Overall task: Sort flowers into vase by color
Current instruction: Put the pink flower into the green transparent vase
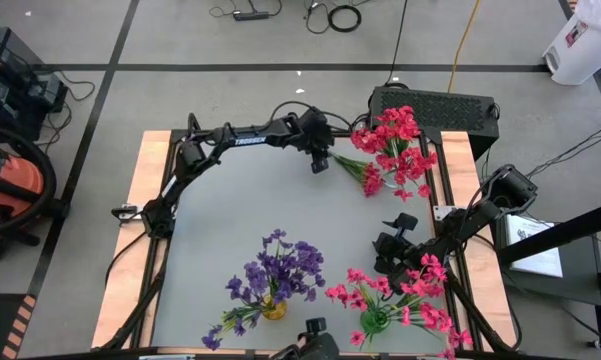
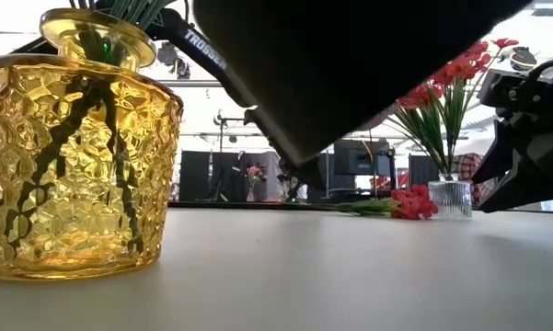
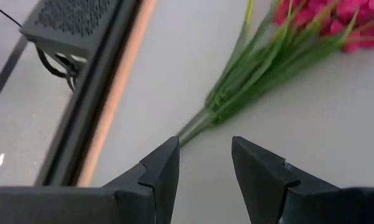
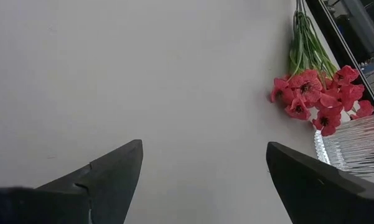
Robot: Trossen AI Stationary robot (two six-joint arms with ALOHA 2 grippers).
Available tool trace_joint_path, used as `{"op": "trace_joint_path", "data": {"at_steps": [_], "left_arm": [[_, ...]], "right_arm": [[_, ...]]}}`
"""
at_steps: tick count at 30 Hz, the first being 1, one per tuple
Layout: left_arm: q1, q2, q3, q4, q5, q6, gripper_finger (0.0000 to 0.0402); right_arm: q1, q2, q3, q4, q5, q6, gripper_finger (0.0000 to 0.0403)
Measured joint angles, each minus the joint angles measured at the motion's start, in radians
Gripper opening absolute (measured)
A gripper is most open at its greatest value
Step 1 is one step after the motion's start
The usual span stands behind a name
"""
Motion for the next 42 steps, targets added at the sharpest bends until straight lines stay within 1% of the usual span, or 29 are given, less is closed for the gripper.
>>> {"op": "trace_joint_path", "data": {"at_steps": [4,8,12,14,17,19,22,27,31,35,37,40,42], "left_arm": [[-0.007,0.0,0.0,0.047,-0.003,-0.05,0.0155],[-0.023,0.0,0.002,0.096,-0.027,-0.049,0.0155],[-0.026,0.0,0.033,0.086,-0.039,-0.053,0.0155],[-0.026,-0.002,0.06,0.082,-0.081,-0.054,0.0155],[-0.014,-0.003,0.106,-0.002,-0.102,-0.052,0.0155],[0.006,-0.003,0.129,-0.07,-0.088,-0.052,0.0155],[0.03,-0.003,0.143,-0.12,-0.071,-0.051,0.0155],[0.032,0.005,0.148,-0.121,-0.055,-0.05,0.0155],[0.035,0.036,0.148,-0.129,-0.058,-0.054,0.0155],[0.04,0.052,0.165,-0.156,-0.034,-0.071,0.0155],[0.046,0.048,0.17,-0.168,0.008,-0.061,0.0155],[0.056,0.049,0.17,-0.248,0.097,-0.051,0.0155],[0.059,0.061,0.17,-0.274,0.113,-0.033,0.0155]], "right_arm": [[0.0,0.0,0.0,0.0,0.0,-0.002,0.0334],[0.0,0.0,0.0,0.0,0.0,-0.003,0.0334],[0.0,0.0,0.0,0.001,0.0,-0.003,0.0334],[0.0,0.0,0.0,0.005,0.0,-0.003,0.0334],[0.0,0.0,0.0,0.005,0.0,-0.002,0.0334],[0.0,0.0,0.0,0.006,0.0,-0.002,0.0334],[0.0,0.0,0.0,0.006,0.0,0.0,0.0334],[0.0,0.0,0.0,0.008,0.0,-0.002,0.0334],[0.0,0.0,0.0,0.01,0.0,-0.001,0.0334],[0.0,0.0,0.0,0.015,-0.004,0.0,0.0334],[0.0,0.0,0.0,0.017,-0.004,0.0,0.0334],[0.0,0.0,0.0,0.021,-0.008,0.0,0.0334],[0.0,0.0,0.0,0.022,-0.009,-0.003,0.0334]]}}
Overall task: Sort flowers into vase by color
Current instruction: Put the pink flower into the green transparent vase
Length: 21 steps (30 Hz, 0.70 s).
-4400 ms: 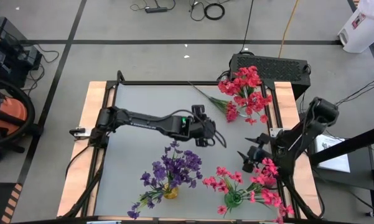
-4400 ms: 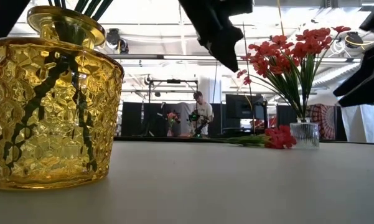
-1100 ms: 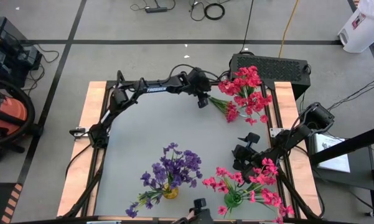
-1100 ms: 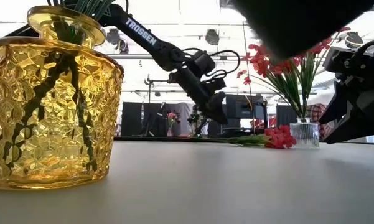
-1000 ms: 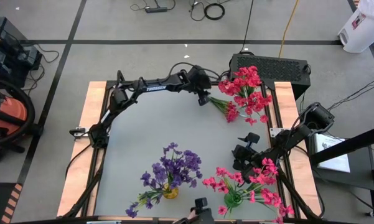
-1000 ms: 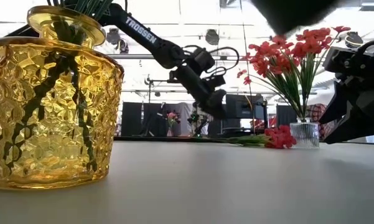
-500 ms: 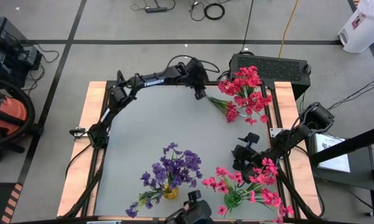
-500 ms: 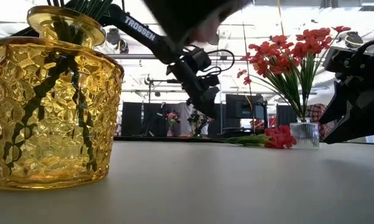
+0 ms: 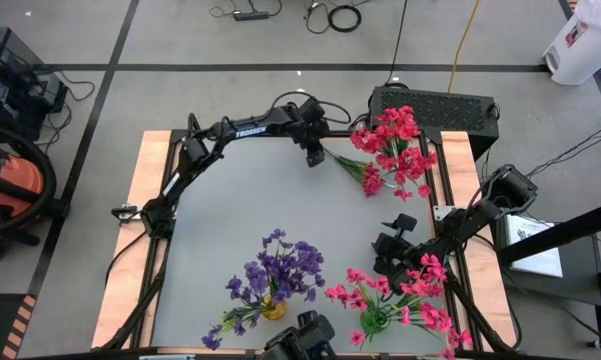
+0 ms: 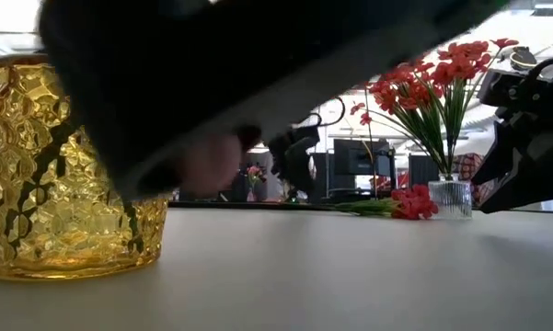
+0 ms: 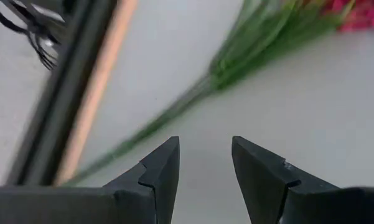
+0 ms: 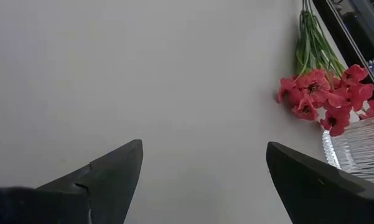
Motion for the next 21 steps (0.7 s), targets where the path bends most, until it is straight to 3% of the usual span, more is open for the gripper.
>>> {"op": "trace_joint_path", "data": {"at_steps": [10,21], "left_arm": [[0.009,0.043,-0.002,0.102,0.187,-0.002,0.0155],[0.01,0.042,-0.002,0.106,0.184,-0.095,0.0155]], "right_arm": [[0.0,0.0,0.0,0.031,-0.02,-0.02,0.0334],[0.0,0.0,0.0,0.033,-0.047,-0.027,0.0334]]}}
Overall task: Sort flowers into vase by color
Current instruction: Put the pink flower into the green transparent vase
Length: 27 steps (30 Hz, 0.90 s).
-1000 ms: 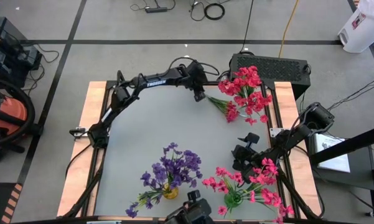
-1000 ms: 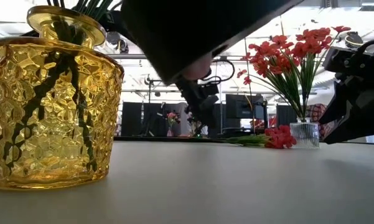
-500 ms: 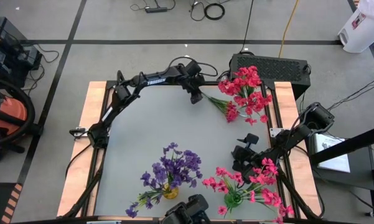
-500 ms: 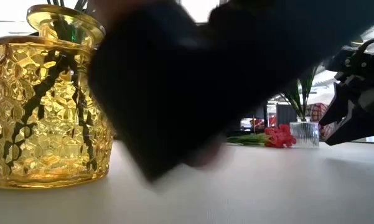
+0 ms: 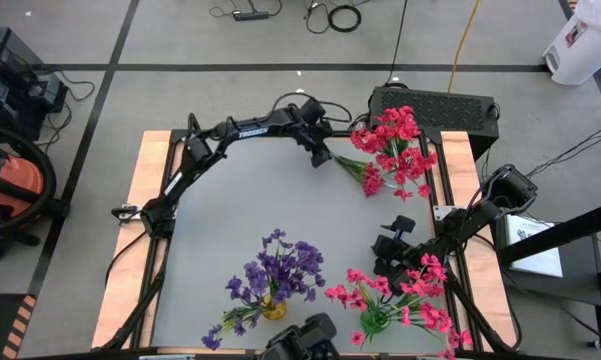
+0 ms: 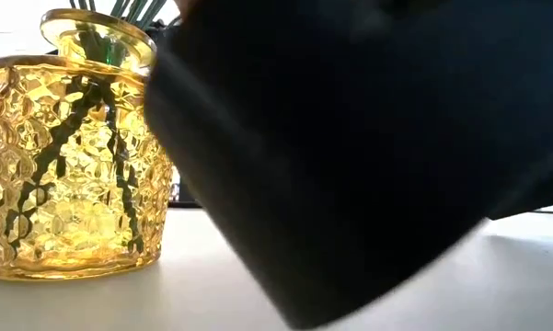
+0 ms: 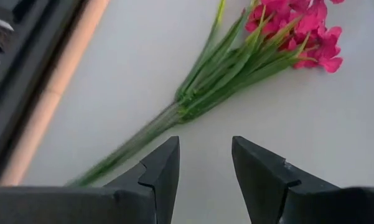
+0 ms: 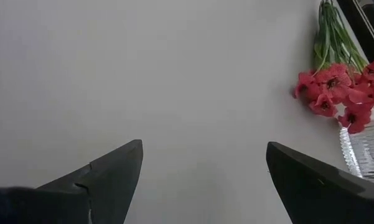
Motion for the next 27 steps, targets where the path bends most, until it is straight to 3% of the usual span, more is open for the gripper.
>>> {"op": "trace_joint_path", "data": {"at_steps": [16,22,27], "left_arm": [[-0.063,-0.001,0.0,-0.025,-0.17,-0.004,0.0155],[-0.091,-0.001,0.0,0.001,-0.219,-0.048,0.0155],[-0.103,-0.001,0.0,-0.009,-0.332,-0.108,0.0155]], "right_arm": [[-0.056,0.0,0.0,0.15,-0.13,-0.071,0.0334],[-0.097,0.0,0.0,0.163,-0.129,-0.109,0.0334],[-0.15,0.0,0.0,0.168,-0.129,-0.145,0.0334]]}}
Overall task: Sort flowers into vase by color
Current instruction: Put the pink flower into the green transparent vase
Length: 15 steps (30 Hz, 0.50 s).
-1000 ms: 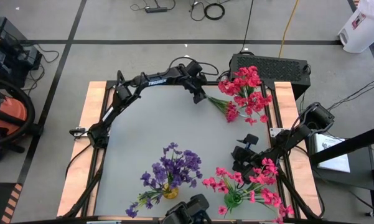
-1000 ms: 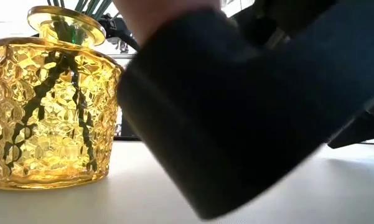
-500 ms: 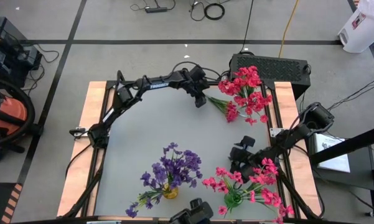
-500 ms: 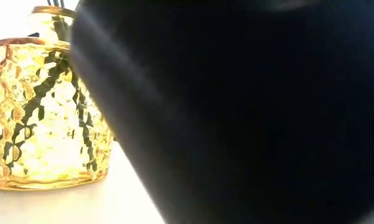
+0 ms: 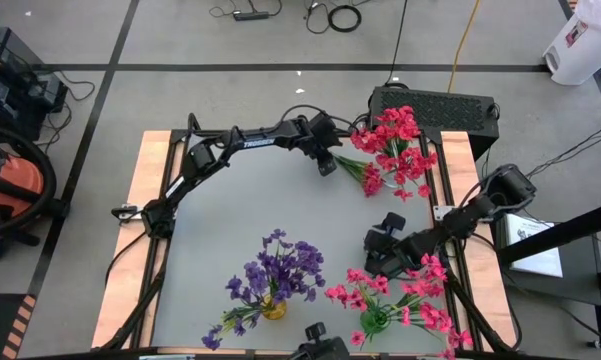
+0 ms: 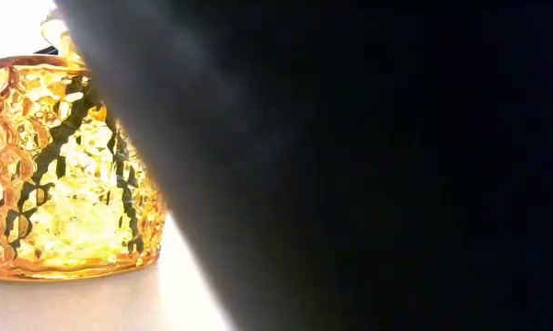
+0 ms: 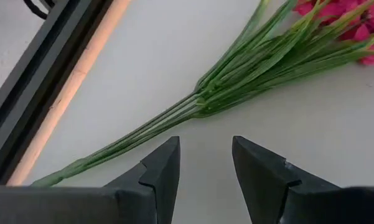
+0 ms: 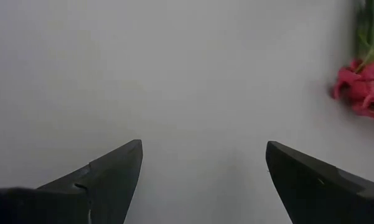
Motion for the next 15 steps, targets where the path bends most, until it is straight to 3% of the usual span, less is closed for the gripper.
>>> {"op": "trace_joint_path", "data": {"at_steps": [11,15], "left_arm": [[-0.005,0.0,0.0,0.001,-0.122,0.0,0.0155],[-0.004,0.0,0.0,0.001,-0.134,0.0,0.0155]], "right_arm": [[-0.194,0.0,0.0,0.014,-0.002,-0.019,0.0334],[-0.277,0.0,0.0,0.079,-0.06,-0.075,0.0334]]}}
